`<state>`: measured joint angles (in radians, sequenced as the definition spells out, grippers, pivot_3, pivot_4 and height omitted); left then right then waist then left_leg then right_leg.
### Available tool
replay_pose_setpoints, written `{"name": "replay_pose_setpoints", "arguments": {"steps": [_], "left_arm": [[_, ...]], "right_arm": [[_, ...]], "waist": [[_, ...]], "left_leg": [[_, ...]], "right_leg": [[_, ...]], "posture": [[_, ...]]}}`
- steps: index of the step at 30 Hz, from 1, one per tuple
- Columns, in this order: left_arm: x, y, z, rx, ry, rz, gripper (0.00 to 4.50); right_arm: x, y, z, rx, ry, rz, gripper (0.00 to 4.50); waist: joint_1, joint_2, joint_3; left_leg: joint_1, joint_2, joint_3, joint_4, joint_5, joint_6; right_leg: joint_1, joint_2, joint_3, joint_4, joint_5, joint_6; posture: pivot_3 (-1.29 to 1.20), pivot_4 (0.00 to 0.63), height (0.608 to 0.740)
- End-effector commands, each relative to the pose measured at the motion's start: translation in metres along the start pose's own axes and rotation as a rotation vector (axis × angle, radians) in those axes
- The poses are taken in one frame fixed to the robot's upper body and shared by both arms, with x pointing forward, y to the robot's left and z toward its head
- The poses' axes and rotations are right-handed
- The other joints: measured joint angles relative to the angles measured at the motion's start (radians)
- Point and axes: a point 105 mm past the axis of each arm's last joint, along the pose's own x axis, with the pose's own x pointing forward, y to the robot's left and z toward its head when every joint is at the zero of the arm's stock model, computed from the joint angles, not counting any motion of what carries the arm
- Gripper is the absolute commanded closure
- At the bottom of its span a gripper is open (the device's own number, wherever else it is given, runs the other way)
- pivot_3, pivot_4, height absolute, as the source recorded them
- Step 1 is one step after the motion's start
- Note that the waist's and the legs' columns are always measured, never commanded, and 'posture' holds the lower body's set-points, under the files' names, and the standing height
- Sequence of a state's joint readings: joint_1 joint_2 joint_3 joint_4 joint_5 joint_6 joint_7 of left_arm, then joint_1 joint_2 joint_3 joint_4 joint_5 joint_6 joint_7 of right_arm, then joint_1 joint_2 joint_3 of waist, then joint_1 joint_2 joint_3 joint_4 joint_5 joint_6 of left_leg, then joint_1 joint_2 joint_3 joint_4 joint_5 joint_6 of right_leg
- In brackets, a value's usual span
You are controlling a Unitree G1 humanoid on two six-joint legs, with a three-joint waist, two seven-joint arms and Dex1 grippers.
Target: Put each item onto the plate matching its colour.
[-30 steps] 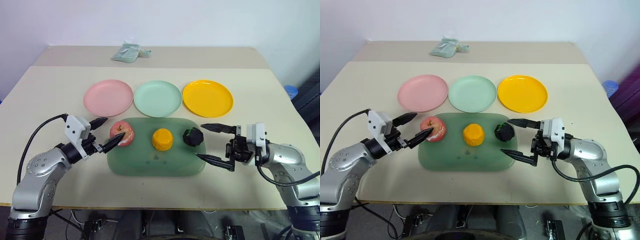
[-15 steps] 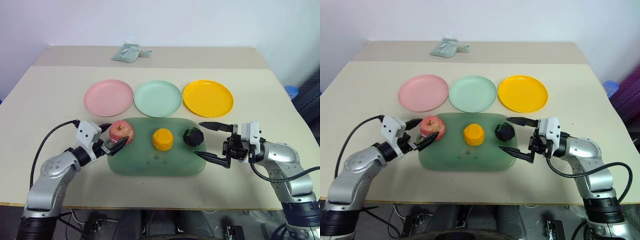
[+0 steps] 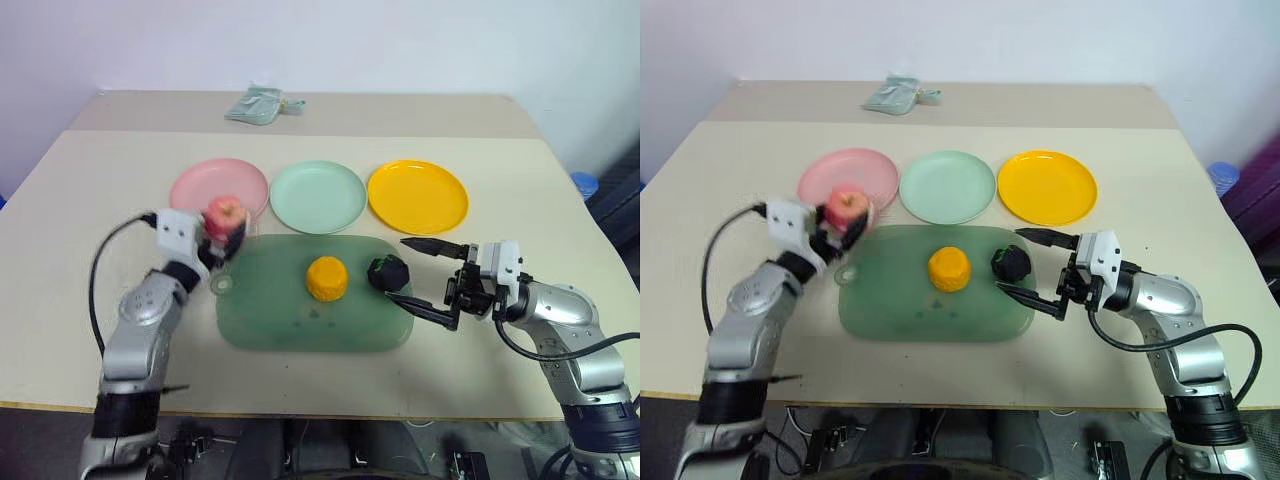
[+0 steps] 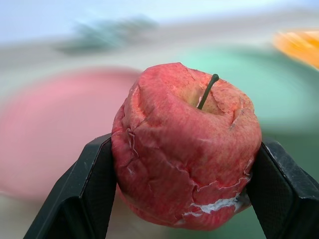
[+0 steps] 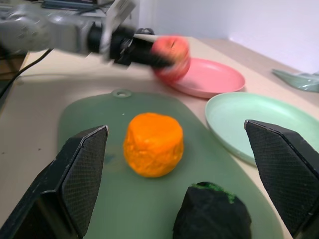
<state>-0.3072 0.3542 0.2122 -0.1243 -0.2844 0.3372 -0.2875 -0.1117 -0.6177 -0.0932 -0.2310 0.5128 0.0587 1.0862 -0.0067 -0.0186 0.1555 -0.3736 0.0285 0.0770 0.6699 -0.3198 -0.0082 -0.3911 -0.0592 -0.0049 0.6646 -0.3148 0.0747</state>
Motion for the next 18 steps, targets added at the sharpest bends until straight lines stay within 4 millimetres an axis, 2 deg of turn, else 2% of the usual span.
{"name": "replay_pose_setpoints", "arguments": {"steps": [1,6,9,12,14,18], "left_arm": [[0.015,0.022,-0.002,-0.033,0.038,0.154,1.46],[0.045,0.009,-0.024,-0.038,0.127,0.185,1.46],[0.052,0.006,-0.035,-0.062,0.161,0.202,1.46],[0.052,0.004,-0.042,-0.052,0.166,0.203,0.04],[0.051,0.002,-0.041,-0.054,0.148,0.195,0.04],[0.041,-0.009,-0.015,-0.154,0.008,0.108,0.04]], "right_arm": [[0.005,-0.004,0.01,-0.051,-0.031,-0.011,0.0],[0.011,-0.008,0.012,-0.062,-0.041,-0.021,0.0],[0.012,-0.011,0.014,-0.071,-0.045,-0.029,0.0],[0.012,-0.013,0.014,-0.077,-0.042,-0.042,0.0],[0.012,-0.013,0.014,-0.076,-0.041,-0.049,0.0],[0.013,-0.013,0.013,-0.044,-0.029,-0.064,0.0]], "waist": [[-0.002,0.0,0.0],[0.0,0.0,0.0],[0.003,-0.001,0.001],[-0.001,-0.001,0.001],[-0.002,-0.001,0.001],[-0.003,-0.001,0.001]], "left_leg": [[0.0,0.0,0.0,0.0,0.0,-0.001],[0.0,-0.001,0.0,0.0,0.002,-0.003],[-0.002,0.0,0.0,0.003,0.002,-0.003],[-0.002,0.0,0.0,0.003,0.002,-0.003],[-0.002,0.0,0.0,0.003,0.002,-0.003],[-0.002,0.0,0.0,0.003,0.002,-0.003]], "right_leg": [[0.0,0.0,0.0,0.0,0.0,0.0],[0.0,0.0,0.0,0.0,0.0,0.0],[-0.001,0.0,0.0,0.0,0.0,0.001],[-0.001,0.0,-0.001,0.0,0.0,0.001],[-0.001,0.0,-0.001,0.0,0.0,0.001],[-0.001,0.0,-0.001,0.001,0.0,0.001]], "posture": [[0.0,0.15,0.74],[0.0,0.15,0.74],[0.0,0.15,0.74],[0.0,0.15,0.74],[0.0,0.15,0.74],[0.0,0.15,0.74]]}}
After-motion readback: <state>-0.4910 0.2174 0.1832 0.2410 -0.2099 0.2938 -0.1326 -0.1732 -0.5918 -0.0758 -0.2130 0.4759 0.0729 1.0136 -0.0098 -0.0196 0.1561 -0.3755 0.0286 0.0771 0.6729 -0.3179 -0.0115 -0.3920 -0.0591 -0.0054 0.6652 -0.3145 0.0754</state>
